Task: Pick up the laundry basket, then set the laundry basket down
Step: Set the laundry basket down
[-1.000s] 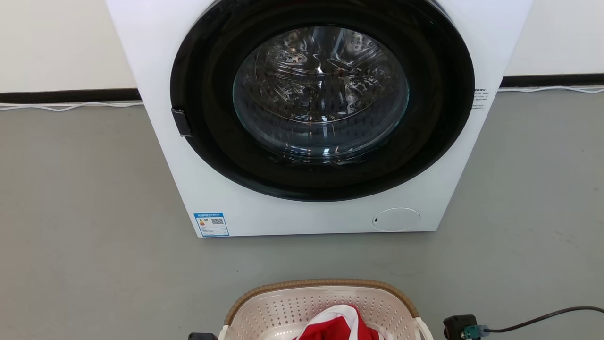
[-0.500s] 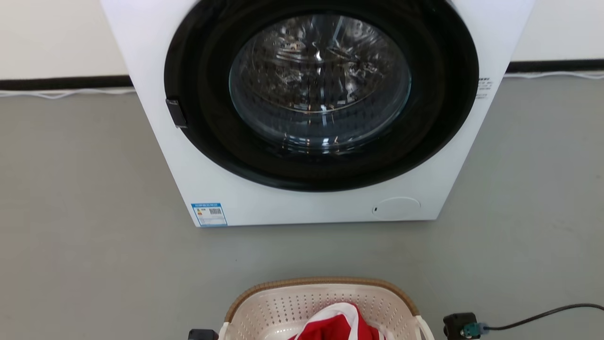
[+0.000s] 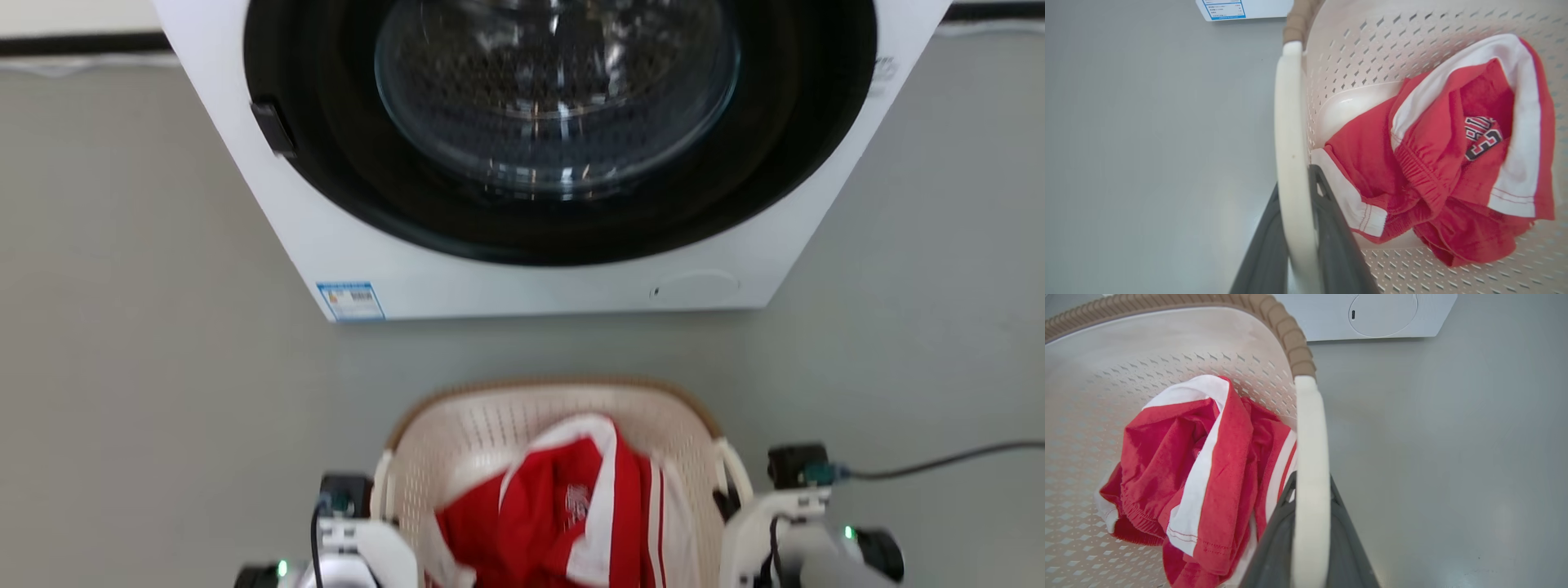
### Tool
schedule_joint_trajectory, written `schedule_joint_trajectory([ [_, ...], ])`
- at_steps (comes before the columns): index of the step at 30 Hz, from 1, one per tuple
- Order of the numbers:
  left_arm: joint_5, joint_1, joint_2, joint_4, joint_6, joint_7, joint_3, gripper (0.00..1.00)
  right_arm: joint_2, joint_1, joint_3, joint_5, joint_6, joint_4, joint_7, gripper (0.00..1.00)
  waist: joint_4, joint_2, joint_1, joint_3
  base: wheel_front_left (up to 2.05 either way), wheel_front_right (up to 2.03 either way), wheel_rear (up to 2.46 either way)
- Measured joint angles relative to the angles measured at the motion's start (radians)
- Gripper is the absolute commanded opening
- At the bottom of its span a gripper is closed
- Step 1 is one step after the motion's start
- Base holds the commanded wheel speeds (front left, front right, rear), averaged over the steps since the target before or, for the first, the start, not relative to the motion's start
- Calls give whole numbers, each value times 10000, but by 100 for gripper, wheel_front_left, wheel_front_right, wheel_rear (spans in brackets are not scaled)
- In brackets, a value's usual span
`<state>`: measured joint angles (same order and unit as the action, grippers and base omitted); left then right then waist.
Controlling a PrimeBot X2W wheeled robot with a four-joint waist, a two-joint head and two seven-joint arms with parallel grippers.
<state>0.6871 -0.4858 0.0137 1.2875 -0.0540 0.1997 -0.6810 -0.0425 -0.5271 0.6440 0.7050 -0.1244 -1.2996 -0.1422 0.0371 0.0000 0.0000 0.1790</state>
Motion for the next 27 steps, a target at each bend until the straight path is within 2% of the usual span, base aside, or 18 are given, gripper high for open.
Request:
schedule_joint_trajectory([
  [8,-2,-1576,19,-38,-67,132,31,0,-61,-1481,-1060,-955,0,-15,-81,0,93,0,0,1400,0,0,0],
  [17,-2,-3335,42,-251,-253,430,169,0,-157,-3310,-2525,-2690,0,-35,-462,0,306,0,0,3488,0,0,0],
  [27,-38,-4499,25,-353,-345,514,186,0,-201,-4402,-4238,-4640,0,-50,-575,0,560,0,0,5642,0,0,0],
])
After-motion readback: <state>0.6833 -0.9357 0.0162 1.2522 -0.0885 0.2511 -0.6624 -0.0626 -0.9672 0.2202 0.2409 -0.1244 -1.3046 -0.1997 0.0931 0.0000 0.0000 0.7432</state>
